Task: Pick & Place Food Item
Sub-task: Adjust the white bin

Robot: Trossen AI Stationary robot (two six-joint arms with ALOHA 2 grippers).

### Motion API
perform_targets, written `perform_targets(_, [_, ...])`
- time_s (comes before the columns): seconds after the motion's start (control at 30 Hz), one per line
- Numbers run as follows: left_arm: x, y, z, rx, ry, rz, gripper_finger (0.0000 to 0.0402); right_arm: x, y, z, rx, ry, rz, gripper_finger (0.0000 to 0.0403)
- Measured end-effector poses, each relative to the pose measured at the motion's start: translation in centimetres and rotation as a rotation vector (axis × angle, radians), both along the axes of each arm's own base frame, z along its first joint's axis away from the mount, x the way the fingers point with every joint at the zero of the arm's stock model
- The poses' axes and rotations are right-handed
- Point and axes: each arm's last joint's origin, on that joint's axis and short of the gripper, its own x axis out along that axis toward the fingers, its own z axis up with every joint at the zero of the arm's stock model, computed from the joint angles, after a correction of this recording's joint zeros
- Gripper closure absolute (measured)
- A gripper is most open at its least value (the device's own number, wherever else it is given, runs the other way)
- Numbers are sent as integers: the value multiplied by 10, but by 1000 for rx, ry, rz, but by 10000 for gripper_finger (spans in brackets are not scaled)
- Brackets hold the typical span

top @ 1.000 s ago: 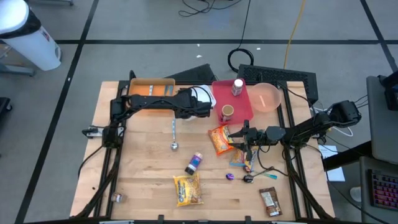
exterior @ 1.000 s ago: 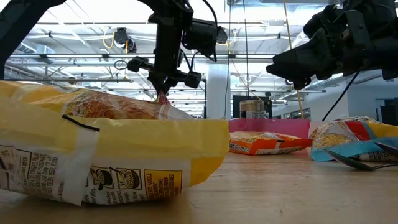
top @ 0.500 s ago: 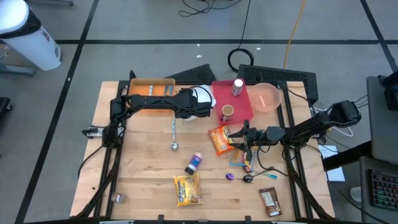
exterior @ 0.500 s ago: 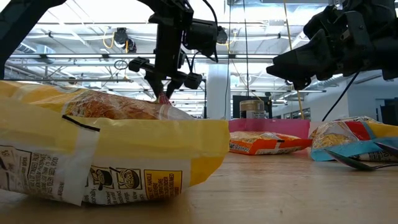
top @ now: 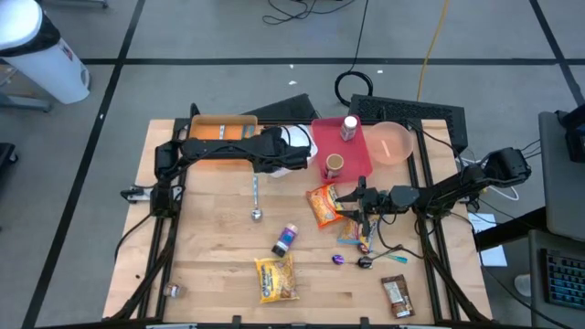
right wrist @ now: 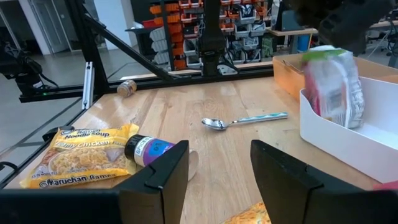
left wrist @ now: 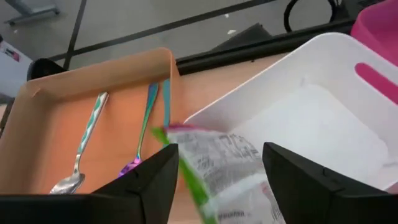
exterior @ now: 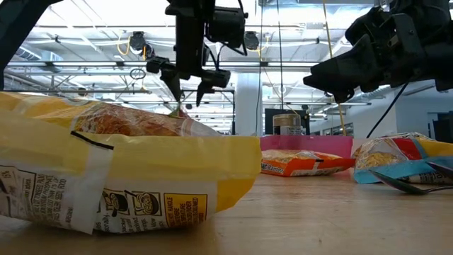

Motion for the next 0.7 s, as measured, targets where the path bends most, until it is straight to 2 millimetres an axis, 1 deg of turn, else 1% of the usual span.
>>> perform_targets(0.13, [-5, -2, 14, 55, -27, -6, 158, 0, 0, -1, -12, 8, 2, 239])
perform_targets(0.2, [-10, -6, 28, 106, -61, -13, 158, 0, 0, -2, -28, 15, 6, 239])
perform_targets(0.33, [-17, -18, 53, 180, -99, -78, 158, 0, 0, -4, -59, 39, 12, 239])
perform_targets(0.4, [-21, -25, 63, 170, -104, -126, 158, 0, 0, -5, -62, 47, 13, 239])
perform_targets(0.47, [-21, -35, 66, 150, -104, -178, 158, 0, 0, -5, -63, 50, 13, 239])
perform_targets(0.53, [-16, -46, 65, 113, -95, -257, 158, 0, 0, -5, -63, 50, 13, 239])
perform_targets(0.6, [-7, -60, 62, 93, -120, -349, 158, 0, 0, -5, -66, 50, 13, 239])
perform_targets(0.7, [8, -84, 57, 95, -169, -539, 159, 0, 0, -5, -83, 52, 15, 239])
